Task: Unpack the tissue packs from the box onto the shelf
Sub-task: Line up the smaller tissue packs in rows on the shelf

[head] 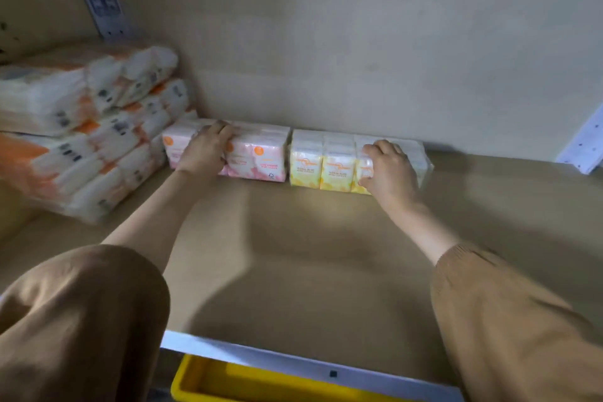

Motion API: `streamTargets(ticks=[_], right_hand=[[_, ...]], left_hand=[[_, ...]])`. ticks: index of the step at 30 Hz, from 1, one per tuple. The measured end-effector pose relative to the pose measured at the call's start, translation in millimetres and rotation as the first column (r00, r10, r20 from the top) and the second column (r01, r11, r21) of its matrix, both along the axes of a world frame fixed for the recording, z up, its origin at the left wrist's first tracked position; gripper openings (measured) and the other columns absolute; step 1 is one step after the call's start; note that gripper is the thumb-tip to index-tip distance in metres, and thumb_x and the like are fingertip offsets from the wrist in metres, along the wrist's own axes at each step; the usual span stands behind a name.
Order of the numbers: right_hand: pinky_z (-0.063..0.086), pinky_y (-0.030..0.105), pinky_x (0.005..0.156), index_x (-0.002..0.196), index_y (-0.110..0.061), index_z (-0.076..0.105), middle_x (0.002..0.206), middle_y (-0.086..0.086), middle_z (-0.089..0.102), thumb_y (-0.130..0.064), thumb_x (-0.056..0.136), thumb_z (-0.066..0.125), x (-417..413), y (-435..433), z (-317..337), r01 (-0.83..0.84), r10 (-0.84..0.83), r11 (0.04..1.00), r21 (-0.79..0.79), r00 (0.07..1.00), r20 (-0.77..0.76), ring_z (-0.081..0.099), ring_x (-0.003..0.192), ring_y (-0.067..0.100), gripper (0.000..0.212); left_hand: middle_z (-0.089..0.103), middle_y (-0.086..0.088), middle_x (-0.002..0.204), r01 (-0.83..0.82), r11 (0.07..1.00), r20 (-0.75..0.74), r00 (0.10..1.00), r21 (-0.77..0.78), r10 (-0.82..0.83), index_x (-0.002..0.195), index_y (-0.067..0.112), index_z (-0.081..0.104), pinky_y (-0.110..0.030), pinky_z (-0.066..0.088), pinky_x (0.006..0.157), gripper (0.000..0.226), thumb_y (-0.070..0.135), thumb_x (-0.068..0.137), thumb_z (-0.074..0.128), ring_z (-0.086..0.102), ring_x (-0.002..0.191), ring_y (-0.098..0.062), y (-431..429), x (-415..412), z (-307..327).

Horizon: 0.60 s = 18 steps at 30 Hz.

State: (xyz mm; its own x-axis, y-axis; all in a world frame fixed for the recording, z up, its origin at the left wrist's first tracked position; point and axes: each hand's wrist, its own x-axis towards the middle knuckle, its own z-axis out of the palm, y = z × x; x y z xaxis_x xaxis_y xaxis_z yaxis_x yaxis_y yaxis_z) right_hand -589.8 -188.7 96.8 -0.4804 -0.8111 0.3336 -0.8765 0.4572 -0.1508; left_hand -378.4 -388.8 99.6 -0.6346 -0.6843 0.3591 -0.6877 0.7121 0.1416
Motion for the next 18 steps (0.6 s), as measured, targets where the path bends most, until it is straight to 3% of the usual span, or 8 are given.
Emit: streamTargets(ticks=[8,12,18], right_hand=[[0.033,0.034,0.103,0.129,-0.005,0.048,0.131,0.014,0.049,-0.005,0.082,0.062,-22,-55,-1,0.078,-0.078,0.997,-0.016,0.996,-0.052,0.042,0.124,0.03,0.048],[0.033,0.035,0.103,0.129,-0.005,0.049,0.132,0.015,0.049,-0.002,0.083,0.06,-30,-66,0,0.083,-0.086,0.995,-0.049,0.995,-0.047,0.041,0.125,0.031,0.047],[0.033,0.032,0.1,0.127,-0.005,0.051,0.131,0.014,0.05,-0.001,0.08,0.064,-36,-70,-1,0.06,-0.06,0.994,-0.092,0.998,0.005,0.042,0.124,0.029,0.049]], left_hand=[[0.054,-0.038,0.112,0.057,0.994,-0.052,0.997,-0.091,-0.062,0.102,-0.016,0.055,-0.051,0.043,0.082,0.038,-0.016,0.064,0.055,0.054,0.1,-0.05,-49,-32,-10],[0.051,-0.034,0.122,0.051,0.995,-0.06,0.997,-0.087,-0.056,0.111,-0.014,0.052,-0.047,0.038,0.086,0.044,-0.017,0.068,0.058,0.051,0.108,-0.046,-60,-40,-6],[0.052,-0.034,0.119,0.151,0.985,0.005,0.989,-0.08,-0.151,0.106,-0.016,0.053,-0.047,0.04,0.084,0.044,-0.017,0.064,0.066,0.051,0.104,-0.049,-74,-30,-3]])
